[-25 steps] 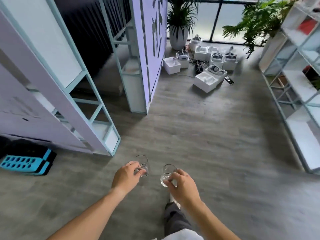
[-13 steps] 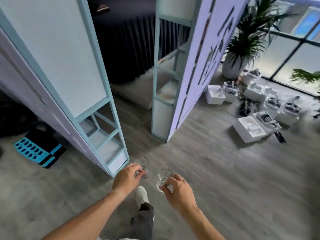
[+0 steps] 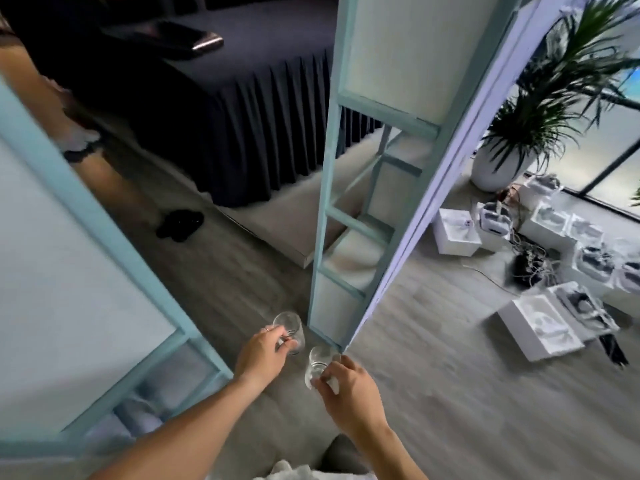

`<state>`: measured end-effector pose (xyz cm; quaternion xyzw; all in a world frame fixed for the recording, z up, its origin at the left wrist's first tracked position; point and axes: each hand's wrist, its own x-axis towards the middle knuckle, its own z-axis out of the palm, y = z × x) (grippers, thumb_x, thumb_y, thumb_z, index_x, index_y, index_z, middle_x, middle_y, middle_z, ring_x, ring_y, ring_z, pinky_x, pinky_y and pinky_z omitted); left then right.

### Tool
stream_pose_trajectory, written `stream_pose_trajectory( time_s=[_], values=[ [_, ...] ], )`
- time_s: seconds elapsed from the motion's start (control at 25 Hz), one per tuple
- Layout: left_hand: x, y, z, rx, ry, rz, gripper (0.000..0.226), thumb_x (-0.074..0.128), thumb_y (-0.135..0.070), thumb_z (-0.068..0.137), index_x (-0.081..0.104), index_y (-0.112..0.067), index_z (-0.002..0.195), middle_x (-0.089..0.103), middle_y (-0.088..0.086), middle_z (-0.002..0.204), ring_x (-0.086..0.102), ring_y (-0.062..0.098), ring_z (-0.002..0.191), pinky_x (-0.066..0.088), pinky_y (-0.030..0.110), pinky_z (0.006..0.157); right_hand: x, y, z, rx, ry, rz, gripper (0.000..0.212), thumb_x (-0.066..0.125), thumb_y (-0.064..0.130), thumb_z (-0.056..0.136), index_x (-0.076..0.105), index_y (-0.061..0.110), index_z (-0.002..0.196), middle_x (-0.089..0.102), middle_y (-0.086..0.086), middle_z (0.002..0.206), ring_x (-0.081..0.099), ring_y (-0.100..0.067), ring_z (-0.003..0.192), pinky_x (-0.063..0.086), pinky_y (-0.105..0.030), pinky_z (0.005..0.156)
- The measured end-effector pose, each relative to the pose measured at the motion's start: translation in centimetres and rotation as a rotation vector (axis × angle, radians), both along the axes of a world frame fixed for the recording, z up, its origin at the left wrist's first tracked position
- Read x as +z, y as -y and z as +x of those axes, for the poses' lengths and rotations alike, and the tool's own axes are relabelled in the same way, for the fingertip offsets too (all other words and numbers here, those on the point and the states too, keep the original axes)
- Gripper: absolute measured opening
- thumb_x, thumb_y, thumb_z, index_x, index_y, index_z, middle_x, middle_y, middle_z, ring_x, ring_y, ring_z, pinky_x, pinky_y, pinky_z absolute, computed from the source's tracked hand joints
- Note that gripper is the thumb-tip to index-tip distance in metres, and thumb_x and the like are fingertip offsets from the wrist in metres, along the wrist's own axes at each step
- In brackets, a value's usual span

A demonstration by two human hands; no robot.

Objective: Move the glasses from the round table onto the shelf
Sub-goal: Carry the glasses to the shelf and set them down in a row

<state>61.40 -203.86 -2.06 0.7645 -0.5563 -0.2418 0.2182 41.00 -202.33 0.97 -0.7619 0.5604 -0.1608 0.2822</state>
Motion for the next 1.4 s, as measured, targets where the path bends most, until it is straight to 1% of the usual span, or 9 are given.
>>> stream_pose_trajectory(
  time_s=[0.16,0.32,0.44,0.6,0.84,0.96,1.08,1.24,1.4],
  values=[
    [-0.5,8.1,3.1,0.086,-0.042,0.02,0.02,0.064,-0.042,0.087,0.06,-0.024,0.077,0.07,0.0,0.089,0.066,0.022,0.083,0.044,0.029,0.064,-0.6,10.6,3.2,0.097,-0.038,0.018,0.022,0.064,0.048,0.081,0.068,0.026,0.083,0.065,0.004,0.092,0.064,-0.022,0.086,0.048,-0.031,0.07],
    [-0.7,14.9,6.7,0.253,-0.008,-0.014,0.039,0.052,-0.057,0.08,0.067,-0.022,0.086,0.071,0.0,0.091,0.067,0.02,0.083,0.04,0.029,0.061,0.0,20.6,6.9,0.258,-0.113,0.011,0.024,0.063,0.049,0.082,0.071,0.028,0.09,0.068,0.001,0.1,0.067,-0.024,0.09,0.052,-0.034,0.073],
    [0.4,19.3,9.3,0.383,0.027,-0.023,0.024,0.063,-0.044,0.085,0.069,-0.021,0.086,0.07,0.002,0.09,0.066,0.022,0.085,0.034,0.026,0.063,1.0,26.8,9.5,0.381,-0.162,-0.017,0.026,0.06,0.051,0.084,0.075,0.031,0.093,0.071,0.001,0.101,0.068,-0.022,0.092,0.052,-0.031,0.077],
    [-0.2,23.5,12.7,0.447,0.026,0.012,0.025,0.057,-0.048,0.089,0.066,-0.027,0.098,0.068,-0.002,0.103,0.065,0.019,0.09,0.051,0.033,0.075,1.1,30.9,12.6,0.453,-0.186,0.057,0.026,0.061,0.051,0.088,0.075,0.032,0.097,0.075,0.005,0.102,0.07,-0.015,0.092,0.054,-0.029,0.082],
    [-2.8,30.5,17.3,0.436,-0.016,0.111,0.022,0.053,-0.044,0.091,0.058,-0.023,0.095,0.064,0.001,0.106,0.062,0.023,0.094,0.048,0.038,0.079,-0.3,34.3,18.0,0.43,-0.066,0.099,0.016,0.059,0.037,0.094,0.064,0.024,0.103,0.059,-0.003,0.125,0.066,-0.022,0.096,0.055,-0.037,0.077],
    [-3.8,34.3,20.2,0.349,0.007,0.151,0.02,0.052,-0.039,0.094,0.056,-0.021,0.101,0.061,0.001,0.116,0.062,0.024,0.099,0.044,0.035,0.078,-1.0,37.2,20.5,0.326,-0.043,0.096,0.016,0.061,0.033,0.094,0.064,0.019,0.101,0.057,-0.004,0.124,0.065,-0.023,0.097,0.055,-0.038,0.078],
    [-4.7,39.6,24.3,0.15,-0.017,0.223,0.019,0.049,-0.038,0.095,0.055,-0.022,0.106,0.057,0.003,0.126,0.062,0.026,0.106,0.049,0.04,0.089,-1.9,40.7,24.0,0.165,-0.036,0.118,0.017,0.064,0.035,0.092,0.069,0.022,0.102,0.056,0.0,0.123,0.064,-0.024,0.099,0.051,-0.036,0.076],
    [-3.5,47.8,30.9,-0.199,0.009,0.287,0.012,0.053,-0.035,0.093,0.054,-0.023,0.091,0.057,0.002,0.114,0.058,0.026,0.102,0.045,0.036,0.085,-2.6,46.1,30.3,-0.088,-0.006,0.192,0.018,0.068,0.041,0.087,0.071,0.025,0.095,0.061,0.001,0.115,0.065,-0.023,0.096,0.048,-0.032,0.074],
    [0.2,57.9,36.1,-0.495,0.07,0.229,0.015,0.057,-0.039,0.09,0.053,-0.025,0.089,0.055,-0.005,0.109,0.059,0.02,0.099,0.046,0.037,0.085,-1.1,53.0,35.4,-0.349,0.08,0.132,0.019,0.069,0.038,0.087,0.068,0.019,0.084,0.063,0.002,0.102,0.064,-0.022,0.088,0.048,-0.032,0.07]
  ],
)
